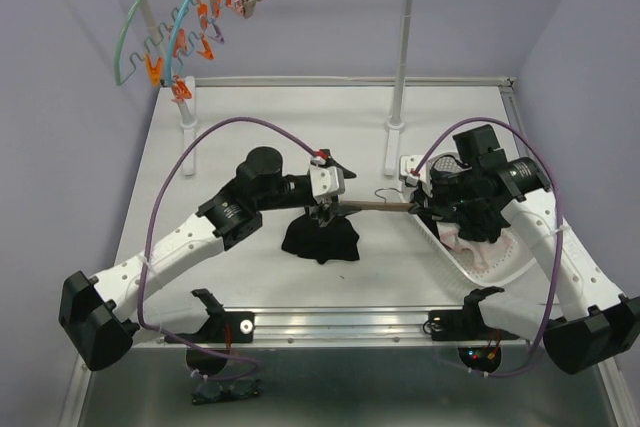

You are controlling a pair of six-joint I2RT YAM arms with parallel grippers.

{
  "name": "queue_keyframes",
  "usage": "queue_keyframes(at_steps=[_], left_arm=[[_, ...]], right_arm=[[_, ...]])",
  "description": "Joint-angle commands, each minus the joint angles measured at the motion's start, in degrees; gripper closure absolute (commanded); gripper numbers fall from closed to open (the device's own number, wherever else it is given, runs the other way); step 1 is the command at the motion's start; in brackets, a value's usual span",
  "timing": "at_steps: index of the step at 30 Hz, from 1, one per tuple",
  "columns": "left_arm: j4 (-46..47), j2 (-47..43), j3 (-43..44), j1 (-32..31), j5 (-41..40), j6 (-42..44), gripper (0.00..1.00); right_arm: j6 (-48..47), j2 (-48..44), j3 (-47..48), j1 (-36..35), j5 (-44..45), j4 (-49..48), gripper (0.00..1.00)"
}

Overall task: Remove the underwear clipped to the hanger
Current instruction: Remove the underwear from the hanger, then place the hanger at the clothesline.

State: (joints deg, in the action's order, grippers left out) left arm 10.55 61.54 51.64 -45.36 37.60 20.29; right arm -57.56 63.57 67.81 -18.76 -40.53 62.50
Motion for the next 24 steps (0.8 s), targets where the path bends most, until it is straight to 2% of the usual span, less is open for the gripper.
queue_keyframes(at_steps=[1, 14, 17, 18, 22, 24], left_arm=[[-6.7, 2.4, 3.7, -3.0, -8.0, 11.2, 0.25], [-9.6, 9.5, 6.5, -5.3, -10.4, 18.4, 0.31], [-10.5, 10.6, 7.0, -5.7, -10.2, 19.3, 0.39], [-10.5, 10.9, 7.1, -6.0, -10.0, 19.6, 0.46], [-10.5, 11.1, 7.2, -6.3, -9.7, 20.0, 0.63], [-10.5, 11.3, 7.0, -6.8, -9.3, 20.2, 0.65]], right_arm=[[-1.3, -0.5, 3.6, 0.0, -0.5, 0.8, 1.0], [-1.2, -1.7, 3.8, -0.2, -1.7, 1.3, 0.99], [-1.1, -2.0, 3.8, -0.2, -1.7, 1.4, 0.99], [-1.1, -2.1, 3.7, -0.3, -1.7, 1.4, 0.99], [-1.2, -2.3, 3.2, -0.2, -2.1, 1.4, 0.99], [-1.1, -2.4, 3.2, -0.2, -2.7, 1.3, 0.99]])
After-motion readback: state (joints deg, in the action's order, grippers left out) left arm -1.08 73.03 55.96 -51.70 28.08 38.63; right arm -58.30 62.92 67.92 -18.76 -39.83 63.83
